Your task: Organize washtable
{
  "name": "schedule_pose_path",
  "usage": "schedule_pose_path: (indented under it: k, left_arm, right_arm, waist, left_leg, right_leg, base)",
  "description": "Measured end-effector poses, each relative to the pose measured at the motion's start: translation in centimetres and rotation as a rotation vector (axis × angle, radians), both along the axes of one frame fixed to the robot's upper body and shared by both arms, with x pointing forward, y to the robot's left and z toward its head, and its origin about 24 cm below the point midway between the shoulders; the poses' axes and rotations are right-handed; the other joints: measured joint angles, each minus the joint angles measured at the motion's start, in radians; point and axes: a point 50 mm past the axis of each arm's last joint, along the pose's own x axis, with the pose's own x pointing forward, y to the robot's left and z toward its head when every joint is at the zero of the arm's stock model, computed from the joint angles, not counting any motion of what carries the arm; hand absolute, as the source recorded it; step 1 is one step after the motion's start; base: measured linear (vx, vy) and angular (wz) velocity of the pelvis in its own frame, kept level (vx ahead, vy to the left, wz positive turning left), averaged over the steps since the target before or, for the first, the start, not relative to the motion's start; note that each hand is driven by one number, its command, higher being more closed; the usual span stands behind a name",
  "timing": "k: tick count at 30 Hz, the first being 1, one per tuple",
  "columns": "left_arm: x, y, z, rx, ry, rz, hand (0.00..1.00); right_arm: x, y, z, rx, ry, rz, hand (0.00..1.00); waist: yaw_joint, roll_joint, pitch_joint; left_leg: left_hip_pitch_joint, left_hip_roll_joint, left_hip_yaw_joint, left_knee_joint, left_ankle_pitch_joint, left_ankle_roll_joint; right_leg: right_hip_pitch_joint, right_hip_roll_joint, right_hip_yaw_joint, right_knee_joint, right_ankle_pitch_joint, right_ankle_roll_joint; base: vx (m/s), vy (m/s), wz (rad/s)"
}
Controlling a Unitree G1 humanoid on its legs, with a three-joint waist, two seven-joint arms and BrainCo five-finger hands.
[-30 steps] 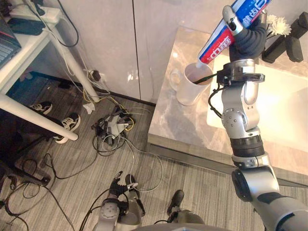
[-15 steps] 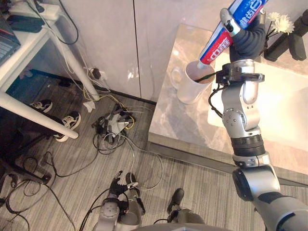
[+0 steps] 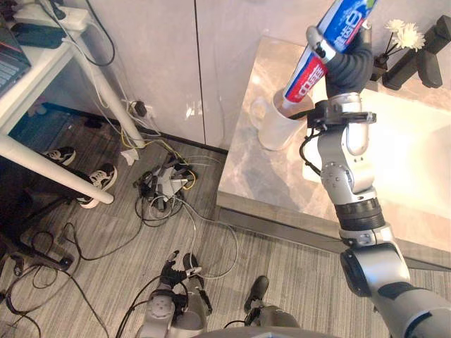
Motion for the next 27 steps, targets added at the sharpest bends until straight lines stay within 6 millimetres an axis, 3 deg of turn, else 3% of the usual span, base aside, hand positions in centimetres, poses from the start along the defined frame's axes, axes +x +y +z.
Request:
schedule_pose_path:
  k: [2, 10, 11, 27]
  left_arm:
    - [0.02, 0.0, 0.01, 0.0, -0.001, 0.0, 0.0]
    - [0.03, 0.01, 0.02, 0.0, -0.001, -0.001, 0.0]
    - [0.03, 0.01, 0.02, 0.0, -0.001, -0.001, 0.0]
    - [0.15, 0.2, 0.17, 0.004, -0.008, 0.001, 0.0]
  right_arm:
    - [0.2, -0.01, -1.28, -0.007, 0.053, 0.003, 1.0]
    - [0.2, 0.1, -1.59, -0.016, 0.06, 0.009, 1.0]
    - [0.2, 0.13, -1.6, -0.017, 0.061, 0.01, 0.0]
    - [0.15, 0.35, -1.6, -0.027, 0.057, 0.021, 0.0]
  waist:
    - [0.001, -0.001, 0.0]
    - [0.0, -0.002, 0.001]
    - [0.0, -0.002, 0.001]
    - [-0.001, -0.012, 0.006]
  left_leg:
    - [-0.001, 0.0, 0.0, 0.0, 0.0, 0.0]
    - [-0.001, 0.0, 0.001, 0.0, 0.0, 0.0]
    - [-0.001, 0.0, 0.001, 0.0, 0.0, 0.0]
    - [0.0, 0.0, -0.002, 0.0, 0.001, 0.001]
  right_leg:
    - [-0.001, 0.0, 0.0, 0.0, 0.0, 0.0]
    - [-0.001, 0.0, 0.0, -0.002, 0.0, 0.0]
    - [-0.001, 0.0, 0.0, -0.002, 0.0, 0.0]
    - [-0.002, 0.0, 0.0, 0.005, 0.0, 0.0]
  base:
    - [0.0, 0.0, 0.0]
    - [0.0, 0.0, 0.0]
    - [0.0, 0.0, 0.0]
    - [0.0, 0.0, 0.0]
